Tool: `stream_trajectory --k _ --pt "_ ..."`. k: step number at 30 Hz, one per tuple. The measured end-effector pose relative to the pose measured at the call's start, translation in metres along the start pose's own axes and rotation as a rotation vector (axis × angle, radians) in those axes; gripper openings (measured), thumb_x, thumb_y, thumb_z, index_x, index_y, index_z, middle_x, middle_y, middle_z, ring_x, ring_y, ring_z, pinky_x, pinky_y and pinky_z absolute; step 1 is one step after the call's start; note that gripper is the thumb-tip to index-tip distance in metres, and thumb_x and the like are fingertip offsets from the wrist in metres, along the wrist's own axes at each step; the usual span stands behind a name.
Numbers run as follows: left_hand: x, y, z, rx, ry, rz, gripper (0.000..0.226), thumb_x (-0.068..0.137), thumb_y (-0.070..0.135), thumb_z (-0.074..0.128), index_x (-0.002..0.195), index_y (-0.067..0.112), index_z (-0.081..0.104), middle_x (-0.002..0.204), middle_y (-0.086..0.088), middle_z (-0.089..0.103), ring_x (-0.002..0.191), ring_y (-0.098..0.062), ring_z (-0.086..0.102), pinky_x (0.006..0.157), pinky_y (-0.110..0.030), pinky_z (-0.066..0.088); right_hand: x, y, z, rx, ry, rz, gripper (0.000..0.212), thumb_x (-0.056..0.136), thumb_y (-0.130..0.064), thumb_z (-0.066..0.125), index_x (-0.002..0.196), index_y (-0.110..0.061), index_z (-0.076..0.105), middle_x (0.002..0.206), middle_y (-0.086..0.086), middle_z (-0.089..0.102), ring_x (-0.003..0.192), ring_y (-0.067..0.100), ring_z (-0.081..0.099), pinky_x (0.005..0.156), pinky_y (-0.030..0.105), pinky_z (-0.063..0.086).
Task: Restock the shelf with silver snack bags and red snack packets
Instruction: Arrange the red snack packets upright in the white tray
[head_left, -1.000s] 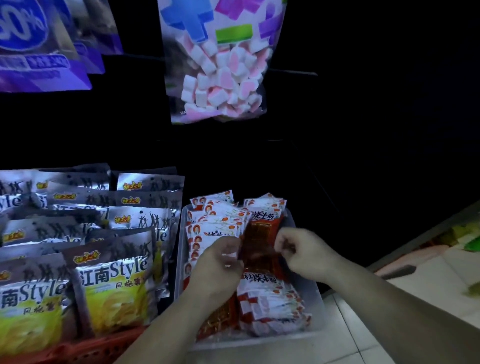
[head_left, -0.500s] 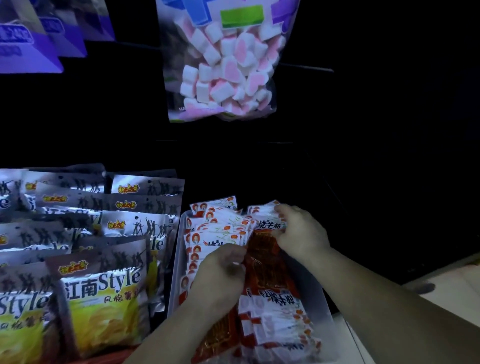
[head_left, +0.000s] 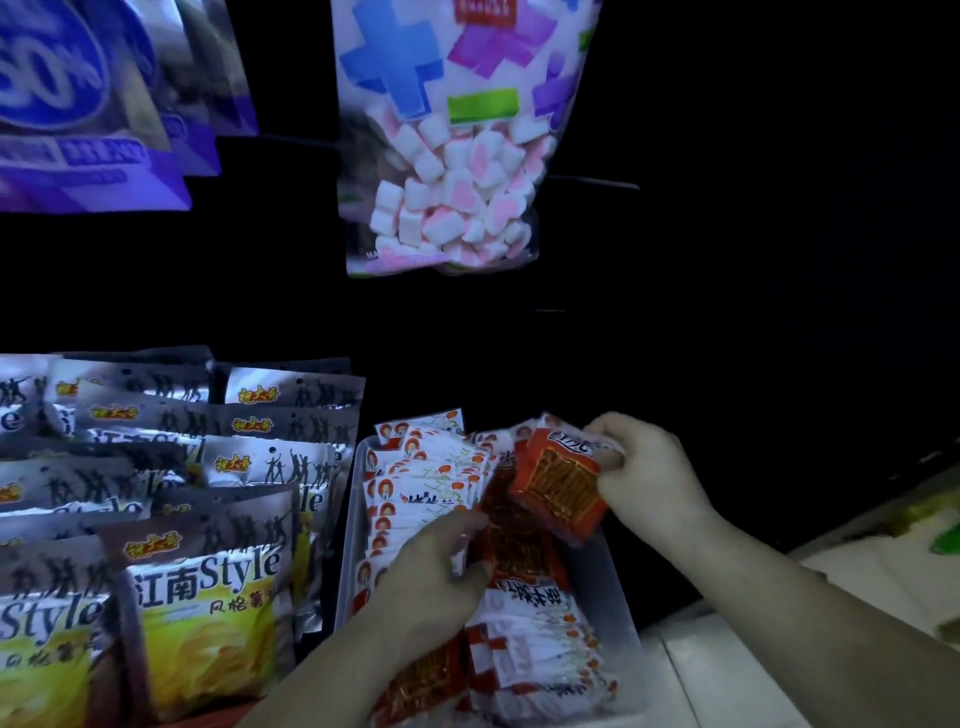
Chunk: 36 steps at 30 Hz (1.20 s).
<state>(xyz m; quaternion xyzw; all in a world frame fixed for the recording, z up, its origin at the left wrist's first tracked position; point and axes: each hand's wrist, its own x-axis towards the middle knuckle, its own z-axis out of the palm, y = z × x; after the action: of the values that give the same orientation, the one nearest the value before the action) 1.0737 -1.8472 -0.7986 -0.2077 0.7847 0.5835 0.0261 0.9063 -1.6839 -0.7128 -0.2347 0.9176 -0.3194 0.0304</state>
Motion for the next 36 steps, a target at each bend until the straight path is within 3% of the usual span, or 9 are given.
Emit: stream_trajectory --k 3,5,8,14,18,24,27,30,36 --pt "-0.012 0.018 -0.001 -0.043 0.06 0.039 0.041 0.098 0.026 0.064 0.135 0.041 0.054 0.138 0.014 0.056 0.13 -0.007 0.052 0.099 -0.029 0.054 -0.009 -0.008 -0.017 -0.043 0.026 0.001 0.03 0.09 0.002 0.056 0.086 -0.025 0.068 0.076 -0.008 0.069 0.071 0.003 0.064 0.059 0.032 0.053" --pt "-0.019 0.027 -0.003 -0.091 0.087 0.029 0.038 0.099 0.023 0.063 0.133 0.036 0.056 0.127 0.013 0.06 0.115 -0.006 0.058 0.078 -0.012 0.052 -0.013 -0.008 -0.017 -0.043 0.041 0.02 0.028 0.094 -0.001 0.057 0.086 -0.026 0.069 0.078 -0.005 0.07 0.072 0.01 0.067 0.061 0.035 0.055" --pt "-0.027 0.036 -0.008 -0.188 0.118 0.007 0.03 0.1 0.013 0.062 0.124 0.031 0.058 0.105 0.012 0.063 0.084 -0.003 0.06 0.058 -0.012 0.051 -0.013 -0.007 -0.007 -0.102 0.069 -0.009 0.024 0.098 -0.006 0.057 0.098 -0.026 0.071 0.086 0.0 0.072 0.077 0.023 0.069 0.064 0.04 0.057" --pt "-0.028 0.035 -0.008 -0.201 0.147 -0.014 0.032 0.098 0.013 0.064 0.108 0.042 0.057 0.112 0.017 0.062 0.097 0.003 0.061 0.063 -0.004 0.048 -0.003 -0.001 0.032 -0.188 -0.106 -0.058 0.057 0.098 0.003 0.055 0.146 -0.028 0.056 0.138 0.002 0.065 0.126 0.019 0.061 0.098 0.026 0.052" --pt "-0.021 0.033 -0.009 -0.197 0.144 -0.023 0.032 0.098 0.014 0.063 0.108 0.044 0.058 0.118 0.017 0.061 0.104 -0.003 0.059 0.059 -0.005 0.047 0.005 -0.005 0.035 -0.272 -0.033 -0.044 0.072 0.096 0.006 0.052 0.155 -0.034 0.042 0.137 0.005 0.065 0.118 0.026 0.065 0.091 0.036 0.057" --pt "-0.024 0.043 -0.012 -0.269 0.214 0.016 0.032 0.102 0.011 0.058 0.113 0.041 0.058 0.113 0.009 0.064 0.056 0.005 0.058 0.054 -0.015 0.05 -0.005 -0.033 -0.01 -0.334 0.064 -0.102 0.038 0.093 -0.006 0.059 0.121 -0.029 0.071 0.109 -0.001 0.075 0.102 0.026 0.07 0.078 0.038 0.057" --pt "-0.036 0.054 -0.017 -0.278 0.243 0.09 0.036 0.101 0.012 0.059 0.125 0.038 0.055 0.122 0.017 0.058 0.086 0.022 0.059 0.066 -0.001 0.048 -0.022 -0.054 -0.035 -0.115 0.059 -0.105 0.027 0.094 -0.007 0.062 0.099 -0.031 0.074 0.088 -0.016 0.072 0.084 0.005 0.069 0.072 0.033 0.059" --pt "-0.052 0.071 -0.022 -0.311 0.202 0.209 0.062 0.095 0.017 0.071 0.144 0.043 0.041 0.132 0.033 0.05 0.129 0.013 0.045 0.09 -0.001 0.044 -0.045 -0.08 -0.056 0.075 -0.027 -0.11 0.031 0.097 -0.001 0.06 0.088 -0.028 0.071 0.084 -0.011 0.072 0.076 0.0 0.067 0.062 0.014 0.052" --pt "-0.089 0.115 -0.03 -0.534 0.129 0.24 0.051 0.095 0.001 0.067 0.137 0.028 0.057 0.1 -0.012 0.075 0.096 -0.029 0.074 0.08 -0.041 0.063 -0.109 -0.117 -0.079 0.6 0.037 0.146 0.041 0.089 -0.006 0.078 0.123 -0.025 0.064 0.103 0.002 0.075 0.084 0.012 0.076 0.063 0.023 0.06"
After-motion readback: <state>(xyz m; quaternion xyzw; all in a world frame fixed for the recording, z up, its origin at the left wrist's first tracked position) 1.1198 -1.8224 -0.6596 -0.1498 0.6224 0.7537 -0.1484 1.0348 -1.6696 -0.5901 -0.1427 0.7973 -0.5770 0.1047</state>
